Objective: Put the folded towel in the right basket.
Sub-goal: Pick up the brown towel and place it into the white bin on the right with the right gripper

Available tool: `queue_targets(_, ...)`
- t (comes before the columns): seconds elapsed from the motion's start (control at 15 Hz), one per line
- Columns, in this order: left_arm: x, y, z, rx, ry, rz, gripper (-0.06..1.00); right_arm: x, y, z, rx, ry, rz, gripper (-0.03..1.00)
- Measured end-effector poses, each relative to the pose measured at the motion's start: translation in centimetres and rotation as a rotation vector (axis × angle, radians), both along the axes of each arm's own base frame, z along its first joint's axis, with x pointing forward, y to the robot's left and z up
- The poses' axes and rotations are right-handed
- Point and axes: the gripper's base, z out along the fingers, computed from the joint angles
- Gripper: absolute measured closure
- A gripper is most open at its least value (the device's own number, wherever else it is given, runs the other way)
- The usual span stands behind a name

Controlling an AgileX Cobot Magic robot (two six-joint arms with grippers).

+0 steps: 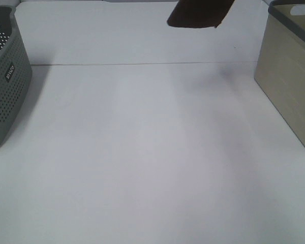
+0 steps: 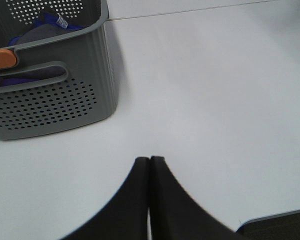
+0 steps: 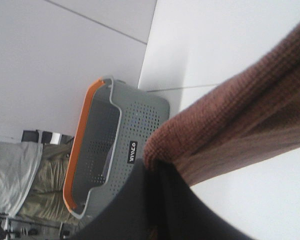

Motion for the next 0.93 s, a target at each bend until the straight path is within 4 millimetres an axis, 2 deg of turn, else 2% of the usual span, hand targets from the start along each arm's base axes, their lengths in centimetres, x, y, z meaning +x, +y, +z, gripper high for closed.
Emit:
queue_targets(0.2, 0.0, 0.0, 0.0, 0.0, 0.0, 0.0, 0.94, -0.1, -4.9, 0.3, 0.028, 0.017, -0.11, 0.95)
queue_targets(0.4, 0.0, 0.0, 0.0, 0.0, 0.0, 0.0, 0.94, -0.3, -7.7, 0.2, 0.013, 0.02, -0.167, 0.95)
queue_targets(0.67, 0.0, 0.0, 0.0, 0.0, 0.0, 0.0, 0.94, -0.7, -9.2, -0.3, -0.125, 0.03, -0.203, 0.95)
queue_targets(0.93, 0.0, 0.0, 0.0, 0.0, 0.0, 0.0, 0.94, -2.4, -9.4, 2.3, -0.279, -0.017, -0.228, 0.95)
